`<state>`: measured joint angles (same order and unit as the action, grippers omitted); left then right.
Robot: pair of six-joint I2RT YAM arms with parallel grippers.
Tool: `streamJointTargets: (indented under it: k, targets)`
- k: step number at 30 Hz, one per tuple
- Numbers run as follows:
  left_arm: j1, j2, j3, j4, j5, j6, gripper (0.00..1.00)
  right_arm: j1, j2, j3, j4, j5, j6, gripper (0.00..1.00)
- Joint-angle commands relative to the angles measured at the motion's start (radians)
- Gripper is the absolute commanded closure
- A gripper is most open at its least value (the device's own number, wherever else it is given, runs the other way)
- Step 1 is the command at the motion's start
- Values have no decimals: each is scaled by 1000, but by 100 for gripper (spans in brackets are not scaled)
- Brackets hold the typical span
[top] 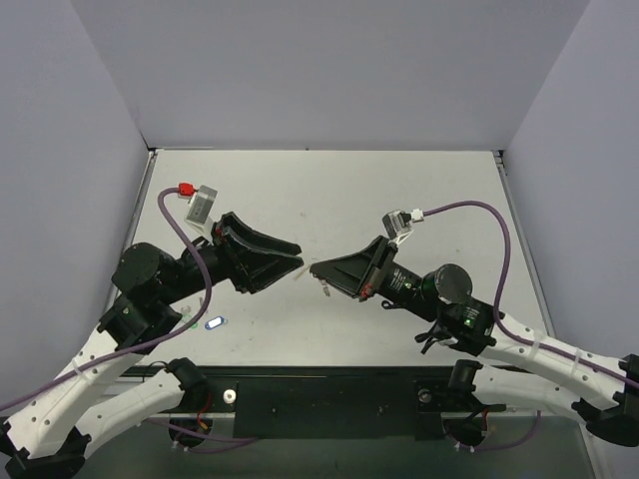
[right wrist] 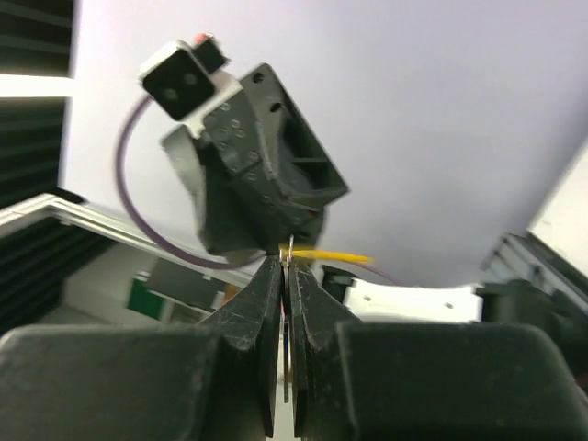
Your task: Remove the keys from the keyring
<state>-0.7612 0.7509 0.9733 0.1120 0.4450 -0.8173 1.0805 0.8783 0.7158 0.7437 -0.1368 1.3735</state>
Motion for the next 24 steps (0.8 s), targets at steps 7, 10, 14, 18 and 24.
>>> streamJointTargets:
  k: [7,10,14,18,24]
  targets:
    - [-4,-130,151,-451,-31,153,43,-1,-58,327,-806,-203,-531,100]
    - [-4,-134,165,-495,7,179,44,4,-18,375,-906,-279,-637,100]
    - [-4,-131,165,-535,41,204,46,15,25,436,-960,-333,-729,100]
    - [-4,-160,111,-457,63,167,49,24,70,487,-1006,-378,-821,100]
    - [-4,-205,2,-338,81,101,55,29,123,554,-1026,-455,-909,100]
